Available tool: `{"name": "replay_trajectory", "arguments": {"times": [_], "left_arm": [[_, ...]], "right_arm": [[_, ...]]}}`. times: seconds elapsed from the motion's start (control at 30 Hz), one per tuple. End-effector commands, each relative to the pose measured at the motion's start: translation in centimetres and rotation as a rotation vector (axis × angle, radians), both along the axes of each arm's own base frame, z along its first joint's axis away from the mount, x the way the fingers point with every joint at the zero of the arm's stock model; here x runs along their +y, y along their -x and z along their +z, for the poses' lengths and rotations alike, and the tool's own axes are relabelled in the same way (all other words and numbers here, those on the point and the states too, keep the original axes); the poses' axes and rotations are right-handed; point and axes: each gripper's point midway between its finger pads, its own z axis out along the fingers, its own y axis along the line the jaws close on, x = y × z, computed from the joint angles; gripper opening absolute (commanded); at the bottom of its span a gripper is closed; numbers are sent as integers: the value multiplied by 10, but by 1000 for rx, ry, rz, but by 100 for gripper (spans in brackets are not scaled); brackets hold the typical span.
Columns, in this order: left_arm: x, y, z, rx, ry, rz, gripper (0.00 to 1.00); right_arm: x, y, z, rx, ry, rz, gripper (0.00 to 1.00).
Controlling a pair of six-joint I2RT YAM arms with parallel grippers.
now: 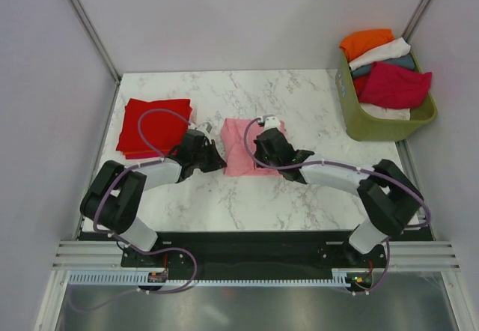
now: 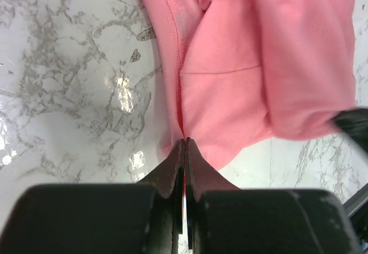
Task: Fold and stack the t-shirts
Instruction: Flatten the tshirt out
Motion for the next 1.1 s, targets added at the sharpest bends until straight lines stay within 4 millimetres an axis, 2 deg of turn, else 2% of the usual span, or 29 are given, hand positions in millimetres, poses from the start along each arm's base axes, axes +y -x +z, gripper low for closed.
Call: {"name": "replay_trajectory", "arguments": {"times": [0.0,0.07,0.1,0.13,0.2,0.23,0.27,0.33,0.4,0.43,0.47,0.5,0.57,0.63,0.73,0.83,0.93,0.97,1.0,1.03,1.07], "left_arm": [[7,-9,21,-87,-22,29,2],[12,-10,26,-108,-26,51,2],[13,-10,27,-115,-29,58,2],[19,-9,26,-119,-43,78,2],[24,-10,35,-146,-46,108,2],[28,-8,34,-150,-54,120,2],[33,-10,42,-175,-55,149,2],[44,-9,42,-191,-80,195,2],[52,-8,54,-232,-76,238,2],[61,-6,53,-238,-93,274,2],[64,-6,56,-252,-96,289,2],[67,-5,67,-284,-82,305,2],[74,0,69,-299,-89,326,2],[75,5,77,-327,-70,319,2],[73,17,78,-303,-34,304,2],[70,31,72,-265,-2,284,2],[71,34,81,-305,15,281,4],[71,32,85,-319,14,276,14],[71,32,87,-320,5,270,26],[68,27,100,-339,14,262,40],[68,26,97,-316,2,264,63]], "right_arm": [[-68,-30,58,-216,-27,-337,0],[-101,-32,58,-214,-76,-515,0],[-145,-29,46,-219,-15,-680,0],[-168,-24,49,-224,-44,-803,0],[-218,-10,36,-232,-70,-1047,0],[-226,-7,39,-237,-93,-1067,0],[-229,-6,41,-239,-107,-1074,0],[-231,-3,44,-247,-119,-1073,0],[-231,-3,48,-255,-121,-1074,3],[-231,-4,49,-257,-101,-1061,9],[-230,-5,49,-254,-89,-1051,26],[-228,-7,50,-251,-82,-1039,30],[-223,-9,51,-239,-64,-1005,37],[-216,-14,52,-235,-58,-968,38],[-200,-23,53,-225,-46,-871,36],[-177,-32,50,-214,-57,-739,39],[-148,-39,44,-185,-83,-588,40],[-142,-44,46,-184,-94,-574,40],[-137,-45,38,-157,-78,-552,40],[-134,-47,38,-149,-72,-540,39],[-130,-51,40,-143,-63,-529,39]]}}
